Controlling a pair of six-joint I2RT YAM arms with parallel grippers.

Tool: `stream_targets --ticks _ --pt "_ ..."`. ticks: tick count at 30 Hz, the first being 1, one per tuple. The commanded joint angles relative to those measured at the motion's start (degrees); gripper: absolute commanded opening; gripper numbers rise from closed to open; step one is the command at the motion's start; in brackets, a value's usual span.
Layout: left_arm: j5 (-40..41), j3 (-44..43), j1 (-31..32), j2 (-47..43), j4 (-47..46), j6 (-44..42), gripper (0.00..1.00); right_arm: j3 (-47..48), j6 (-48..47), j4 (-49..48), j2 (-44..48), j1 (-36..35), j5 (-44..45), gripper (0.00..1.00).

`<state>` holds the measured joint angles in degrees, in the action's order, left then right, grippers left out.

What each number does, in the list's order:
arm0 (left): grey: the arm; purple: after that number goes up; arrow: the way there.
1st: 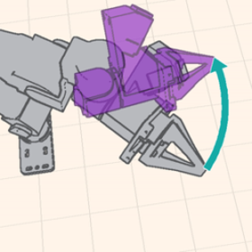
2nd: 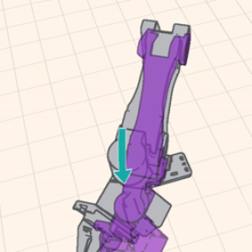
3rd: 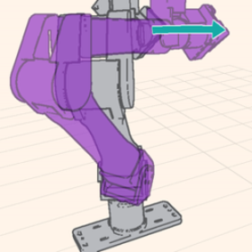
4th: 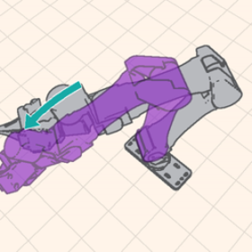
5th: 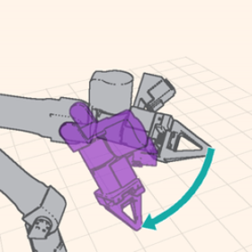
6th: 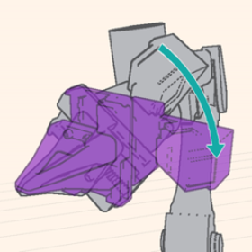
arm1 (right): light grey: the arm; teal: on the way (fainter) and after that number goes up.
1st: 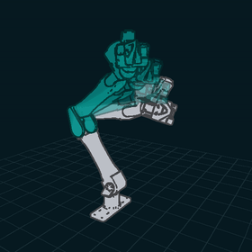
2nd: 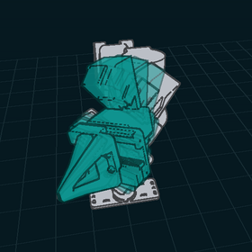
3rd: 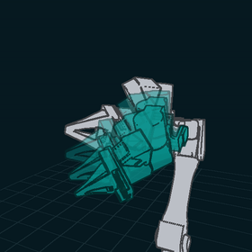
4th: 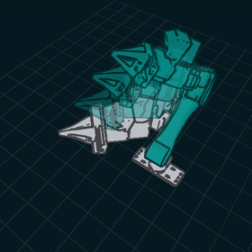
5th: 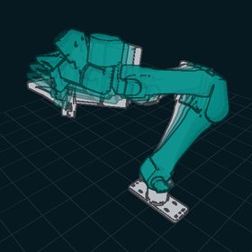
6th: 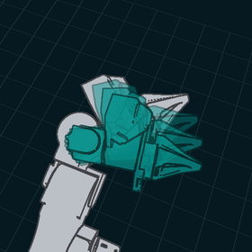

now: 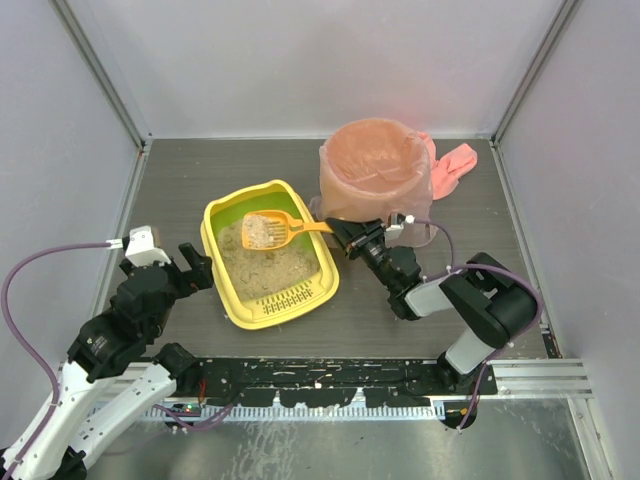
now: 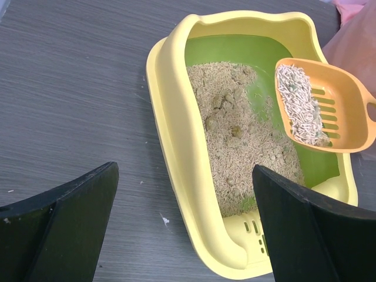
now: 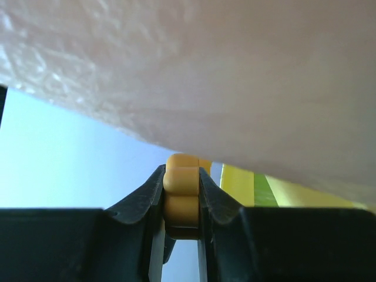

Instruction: Clean the litter box

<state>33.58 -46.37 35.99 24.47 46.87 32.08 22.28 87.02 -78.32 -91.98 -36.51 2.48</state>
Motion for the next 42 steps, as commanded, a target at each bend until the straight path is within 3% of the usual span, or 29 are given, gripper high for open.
stream_targets --ticks 1,4,8,12,15,19,23,26,30,34,37,42 --pt "0.26 -1.46 -0.25 0.08 -1.46 0.35 0.98 -1.59 3.09 -8.69 -1.30 1.18 1.83 0.01" --pt "1.60 0.33 -0.22 -1.02 -2.74 0.22 0.98 3.61 1.07 -6.91 -3.09 -2.73 -1.55 0.01" --pt "0.69 -1.55 -0.24 -1.03 -0.68 0.39 0.98 -2.88 4.73 -11.95 -3.44 1.31 3.16 0.01" --pt "2.21 0.55 -0.22 -2.47 -1.96 0.41 0.98 3.15 -0.77 -5.26 -1.99 -3.72 -0.35 0.01" --pt "0.69 -0.97 -0.28 -1.72 -0.95 0.55 0.98 -2.28 1.83 -8.00 -0.49 0.36 4.03 0.01" --pt "2.31 0.77 -0.27 -2.42 -1.90 0.91 0.98 3.44 -3.29 -2.47 0.66 -3.01 -0.67 0.01" --pt "0.09 -0.59 -0.22 -1.27 -1.22 0.95 0.98 -3.01 -0.15 -5.49 2.82 1.00 4.35 0.01" --pt "1.70 0.99 -0.23 -1.62 -2.35 1.19 0.98 2.75 -4.58 -1.55 2.39 -3.51 0.17 0.01" --pt "-0.52 -0.20 -0.22 -1.04 -1.81 1.36 0.98 -3.24 0.23 -6.27 2.15 -0.11 5.21 0.01" --pt "1.59 1.31 -0.27 -2.10 -2.51 1.53 0.98 2.94 -2.61 -4.48 0.11 -3.71 -0.08 0.01" --pt "0.45 0.14 -0.22 -1.58 -1.88 1.54 0.98 -1.99 0.77 -8.12 0.01 -0.29 4.66 0.01" --pt "1.95 0.62 -0.22 -1.60 -2.39 0.98 0.98 1.54 -0.28 -6.84 -0.92 -2.29 0.42 0.01"
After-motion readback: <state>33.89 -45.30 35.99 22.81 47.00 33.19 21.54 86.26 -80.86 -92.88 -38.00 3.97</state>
